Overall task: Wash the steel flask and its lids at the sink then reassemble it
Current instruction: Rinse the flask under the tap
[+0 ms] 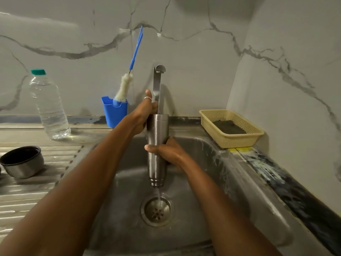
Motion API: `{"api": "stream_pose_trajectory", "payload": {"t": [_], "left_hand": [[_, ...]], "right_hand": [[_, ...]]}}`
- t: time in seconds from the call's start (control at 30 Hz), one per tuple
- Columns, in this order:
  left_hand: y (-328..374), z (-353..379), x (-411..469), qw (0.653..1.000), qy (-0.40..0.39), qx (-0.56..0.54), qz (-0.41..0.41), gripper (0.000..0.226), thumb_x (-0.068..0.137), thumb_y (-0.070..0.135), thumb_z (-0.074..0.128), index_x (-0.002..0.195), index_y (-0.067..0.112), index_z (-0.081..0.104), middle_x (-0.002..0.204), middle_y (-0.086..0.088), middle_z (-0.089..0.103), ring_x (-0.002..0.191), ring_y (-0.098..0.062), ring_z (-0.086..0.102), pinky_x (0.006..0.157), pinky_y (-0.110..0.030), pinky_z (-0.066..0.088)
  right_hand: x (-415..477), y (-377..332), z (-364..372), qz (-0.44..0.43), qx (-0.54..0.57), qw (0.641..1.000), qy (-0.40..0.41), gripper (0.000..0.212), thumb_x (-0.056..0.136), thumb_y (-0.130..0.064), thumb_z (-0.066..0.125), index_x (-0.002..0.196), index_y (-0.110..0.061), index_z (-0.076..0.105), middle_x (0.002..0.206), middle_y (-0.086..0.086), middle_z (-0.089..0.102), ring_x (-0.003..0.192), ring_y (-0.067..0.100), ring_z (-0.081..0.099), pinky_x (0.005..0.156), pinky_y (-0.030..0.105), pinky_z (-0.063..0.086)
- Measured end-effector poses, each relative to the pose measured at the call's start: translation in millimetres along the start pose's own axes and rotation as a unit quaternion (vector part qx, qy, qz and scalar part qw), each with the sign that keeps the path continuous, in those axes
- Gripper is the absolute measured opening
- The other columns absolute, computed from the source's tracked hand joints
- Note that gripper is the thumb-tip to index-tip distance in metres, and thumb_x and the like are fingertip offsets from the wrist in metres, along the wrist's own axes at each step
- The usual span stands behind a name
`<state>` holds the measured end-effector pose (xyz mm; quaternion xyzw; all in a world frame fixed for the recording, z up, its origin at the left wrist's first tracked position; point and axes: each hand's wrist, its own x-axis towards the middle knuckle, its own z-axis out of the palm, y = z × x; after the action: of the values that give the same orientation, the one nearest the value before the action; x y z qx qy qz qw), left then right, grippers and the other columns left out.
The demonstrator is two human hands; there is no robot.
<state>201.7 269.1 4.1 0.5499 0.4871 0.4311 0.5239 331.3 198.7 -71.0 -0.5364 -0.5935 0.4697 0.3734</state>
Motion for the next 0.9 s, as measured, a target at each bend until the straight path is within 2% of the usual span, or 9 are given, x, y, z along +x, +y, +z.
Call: {"api": "stream_pose_trajectory", "payload": {"t": [0.07, 0.17, 0.23, 0.3, 0.4, 0.5, 0.63, 0.73, 0.9], "left_hand": [[2, -1, 2, 1.0, 0.016, 0.002, 0.004, 0.07, 0.102, 0.069, 0.017, 0.098, 0.018, 0.065, 0.118, -0.008, 0.065, 0.117, -0.022, 0.059, 0.105, -0.039, 0.044], [5, -7, -5, 1.0, -0.014, 0.023, -0.007, 0.079, 0.101, 0.07, 0.016, 0.136, 0.014, 0.059, 0.148, -0.004, 0.052, 0.141, -0.024, 0.042, 0.122, -0.045, 0.026], [4, -11, -15, 0.999, -0.013, 0.03, -0.016, 0.08, 0.101, 0.07, 0.02, 0.153, 0.014, 0.043, 0.157, -0.002, 0.043, 0.147, -0.026, 0.035, 0.124, -0.052, 0.02], [-2, -18, -29, 0.999, 0.001, 0.037, -0.017, 0.077, 0.101, 0.069, 0.024, 0.154, 0.017, 0.041, 0.156, -0.001, 0.046, 0.146, -0.026, 0.038, 0.123, -0.055, 0.022], [-18, -34, -51, 0.999, 0.018, 0.047, -0.02, 0.062, 0.102, 0.061, 0.041, 0.145, 0.019, 0.053, 0.141, 0.0, 0.06, 0.135, -0.025, 0.05, 0.116, -0.054, 0.036], [-37, -43, -76, 0.993, -0.002, 0.117, -0.009, 0.042, 0.1, 0.043, 0.058, 0.137, 0.024, 0.059, 0.138, 0.0, 0.061, 0.127, -0.022, 0.056, 0.11, -0.049, 0.042], [-42, -34, -114, 0.981, -0.041, 0.188, 0.037, 0.046, 0.103, 0.009, 0.054, 0.147, 0.021, 0.05, 0.131, -0.002, 0.063, 0.114, -0.016, 0.06, 0.097, -0.034, 0.05], [-34, -32, -133, 0.976, -0.055, 0.204, 0.047, 0.05, 0.099, 0.001, 0.055, 0.145, 0.021, 0.053, 0.129, 0.0, 0.065, 0.116, -0.021, 0.062, 0.081, -0.027, 0.051], [-17, -23, -161, 0.972, -0.035, 0.219, 0.081, 0.056, 0.093, 0.0, 0.064, 0.144, 0.02, 0.051, 0.126, 0.004, 0.061, 0.106, -0.011, 0.061, 0.069, -0.012, 0.047]], "right_hand": [[0, 0, -2, 0.003, 0.021, 1.0, -0.003, 0.031, 0.082, -0.029, 0.083, 0.09, -0.031, 0.053, 0.098, -0.004, 0.068, 0.086, 0.009, 0.065, 0.075, 0.027, 0.052], [-2, -3, -5, 0.009, 0.055, 0.998, 0.01, 0.032, 0.081, -0.028, 0.084, 0.102, -0.028, 0.06, 0.101, -0.003, 0.071, 0.092, 0.015, 0.068, 0.087, 0.037, 0.056], [-3, -7, -6, 0.012, 0.081, 0.997, 0.015, 0.037, 0.079, -0.029, 0.085, 0.105, -0.028, 0.06, 0.106, -0.001, 0.072, 0.099, 0.019, 0.069, 0.097, 0.046, 0.055], [-5, -11, -5, 0.01, 0.104, 0.994, 0.018, 0.042, 0.078, -0.029, 0.085, 0.111, -0.026, 0.06, 0.112, 0.003, 0.073, 0.103, 0.022, 0.07, 0.098, 0.05, 0.054], [-12, -19, -4, -0.005, 0.106, 0.994, 0.034, 0.052, 0.079, -0.03, 0.085, 0.123, -0.017, 0.06, 0.11, 0.004, 0.074, 0.1, 0.022, 0.071, 0.092, 0.045, 0.057], [-23, -28, -4, -0.022, 0.087, 0.995, 0.035, 0.049, 0.081, -0.03, 0.084, 0.12, -0.017, 0.058, 0.107, 0.002, 0.073, 0.097, 0.019, 0.069, 0.084, 0.035, 0.056], [-40, -41, 2, -0.043, 0.049, 0.998, 0.025, 0.053, 0.078, -0.026, 0.086, 0.119, -0.018, 0.053, 0.107, -0.001, 0.069, 0.098, 0.016, 0.067, 0.078, 0.03, 0.054], [-53, -53, 4, -0.049, 0.014, 0.998, 0.026, 0.058, 0.075, -0.023, 0.088, 0.122, -0.014, 0.056, 0.109, 0.002, 0.07, 0.098, 0.016, 0.068, 0.077, 0.029, 0.055], [-77, -69, 1, -0.065, -0.006, 0.998, 0.023, 0.027, 0.078, -0.019, 0.086, 0.092, -0.025, 0.064, 0.1, 0.002, 0.075, 0.093, 0.018, 0.071, 0.081, 0.034, 0.06]]}}
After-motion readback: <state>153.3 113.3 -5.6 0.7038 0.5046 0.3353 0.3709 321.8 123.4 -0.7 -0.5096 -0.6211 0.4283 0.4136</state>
